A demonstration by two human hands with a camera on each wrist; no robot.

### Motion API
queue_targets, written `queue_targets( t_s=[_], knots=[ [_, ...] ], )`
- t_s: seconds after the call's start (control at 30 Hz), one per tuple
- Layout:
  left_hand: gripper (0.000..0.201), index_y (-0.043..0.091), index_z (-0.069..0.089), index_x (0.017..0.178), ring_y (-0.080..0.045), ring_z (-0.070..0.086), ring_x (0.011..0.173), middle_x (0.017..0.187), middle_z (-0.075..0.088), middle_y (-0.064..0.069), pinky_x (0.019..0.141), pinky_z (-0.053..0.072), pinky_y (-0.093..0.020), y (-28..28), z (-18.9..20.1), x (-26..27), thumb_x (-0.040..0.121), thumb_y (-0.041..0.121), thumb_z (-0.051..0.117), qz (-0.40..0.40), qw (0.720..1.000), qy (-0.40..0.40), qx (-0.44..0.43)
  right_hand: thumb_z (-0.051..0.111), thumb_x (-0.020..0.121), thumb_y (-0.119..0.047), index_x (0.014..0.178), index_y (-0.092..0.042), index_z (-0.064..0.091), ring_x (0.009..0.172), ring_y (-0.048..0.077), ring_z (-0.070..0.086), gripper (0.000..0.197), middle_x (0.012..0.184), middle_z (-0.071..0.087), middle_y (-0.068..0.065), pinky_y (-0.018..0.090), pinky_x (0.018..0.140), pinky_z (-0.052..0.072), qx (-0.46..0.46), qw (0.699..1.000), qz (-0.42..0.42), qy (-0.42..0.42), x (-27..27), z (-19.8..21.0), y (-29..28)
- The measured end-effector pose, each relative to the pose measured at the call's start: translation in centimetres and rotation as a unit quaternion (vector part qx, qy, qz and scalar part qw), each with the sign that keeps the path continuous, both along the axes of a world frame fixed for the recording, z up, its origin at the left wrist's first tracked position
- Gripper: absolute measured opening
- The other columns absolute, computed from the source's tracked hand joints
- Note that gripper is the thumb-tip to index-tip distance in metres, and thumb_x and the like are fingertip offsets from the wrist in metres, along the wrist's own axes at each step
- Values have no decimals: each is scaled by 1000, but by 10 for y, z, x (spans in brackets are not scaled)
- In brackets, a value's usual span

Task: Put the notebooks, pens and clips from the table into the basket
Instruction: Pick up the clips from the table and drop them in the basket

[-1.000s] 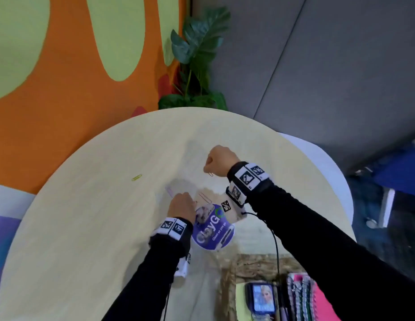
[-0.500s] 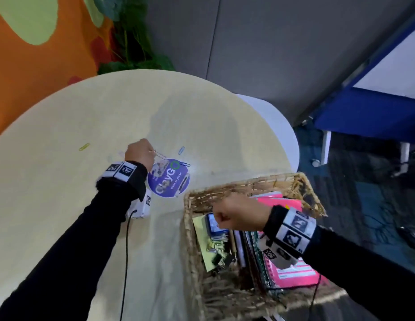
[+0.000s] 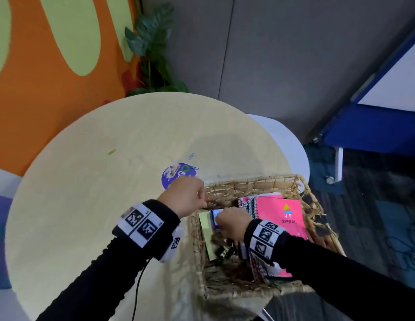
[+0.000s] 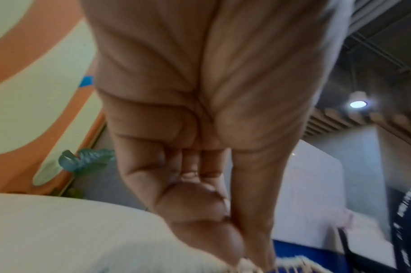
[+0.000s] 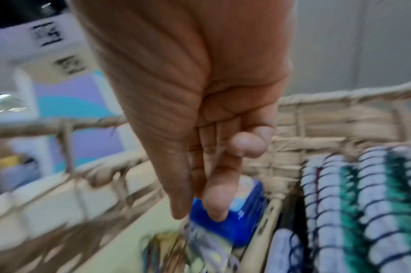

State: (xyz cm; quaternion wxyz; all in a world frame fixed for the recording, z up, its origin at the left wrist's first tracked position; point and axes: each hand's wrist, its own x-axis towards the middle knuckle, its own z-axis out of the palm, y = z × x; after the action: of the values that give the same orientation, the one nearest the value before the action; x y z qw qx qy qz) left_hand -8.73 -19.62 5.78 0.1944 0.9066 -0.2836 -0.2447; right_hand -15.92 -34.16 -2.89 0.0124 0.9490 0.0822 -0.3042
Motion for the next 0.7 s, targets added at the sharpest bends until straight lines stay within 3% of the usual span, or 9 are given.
queue_targets(
  t_s=[0.07,0.17,0.23,0.27,0.33,0.43,0.57,0.7],
  knots=[
    [13,3,68,85,-21,62,89,91,71,-7,77,47,-33,-14,-10,-18,81,16,67,-64,996,3,64,60,83,-22,99,-9,64,93,33,66,20,105,69,14,37,74,52,52,995,-70,-57,-1,9,-18],
    [14,1,62,72,-33,65,93,91,69,-18,78,53,-38,-40,-23,-38,80,11,68,-149,977,-7,152,60,80,-14,92,-9,66,93,31,64,14,99,70,15,34,70,47,98,975,-162,-113,-5,20,-44],
    [7,-2,65,87,-35,63,87,101,68,-23,71,48,-35,-56,-28,-47,84,2,60,-180,966,-7,183,62,80,-14,82,-12,64,92,30,63,4,97,69,14,31,66,42,107,964,-205,-133,-11,24,-57],
    [15,-5,65,98,-34,61,83,106,66,-24,69,45,-33,-63,-32,-49,87,-2,55,-188,962,-1,198,63,81,-15,78,-13,62,90,29,63,3,96,68,13,29,64,42,114,958,-223,-141,-15,25,-61],
    [18,-6,63,102,-33,58,76,95,63,-22,68,41,-30,-77,-35,-50,90,-3,51,-210,951,14,225,62,83,-15,79,-10,62,85,25,62,6,95,67,10,32,67,48,125,949,-249,-145,-23,21,-67],
    [9,0,53,84,-21,40,51,61,41,-9,49,36,-29,-89,-42,-48,91,3,52,-230,936,11,266,61,85,-18,86,-8,65,85,23,62,10,91,69,8,35,74,52,130,943,-270,-143,-35,17,-69],
    [38,9,41,56,-18,32,47,57,34,-7,43,26,-24,-94,-57,-47,93,1,47,-246,926,38,282,61,86,-20,88,-10,65,84,20,62,11,91,69,5,33,76,54,140,943,-274,-125,-40,10,-71],
    [42,10,36,55,-18,31,48,58,33,-7,44,26,-24,-95,-56,-46,95,2,45,-261,923,50,278,62,87,-22,89,-14,65,83,16,61,8,89,67,1,29,76,53,146,940,-279,-130,-37,9,-72]
  ],
)
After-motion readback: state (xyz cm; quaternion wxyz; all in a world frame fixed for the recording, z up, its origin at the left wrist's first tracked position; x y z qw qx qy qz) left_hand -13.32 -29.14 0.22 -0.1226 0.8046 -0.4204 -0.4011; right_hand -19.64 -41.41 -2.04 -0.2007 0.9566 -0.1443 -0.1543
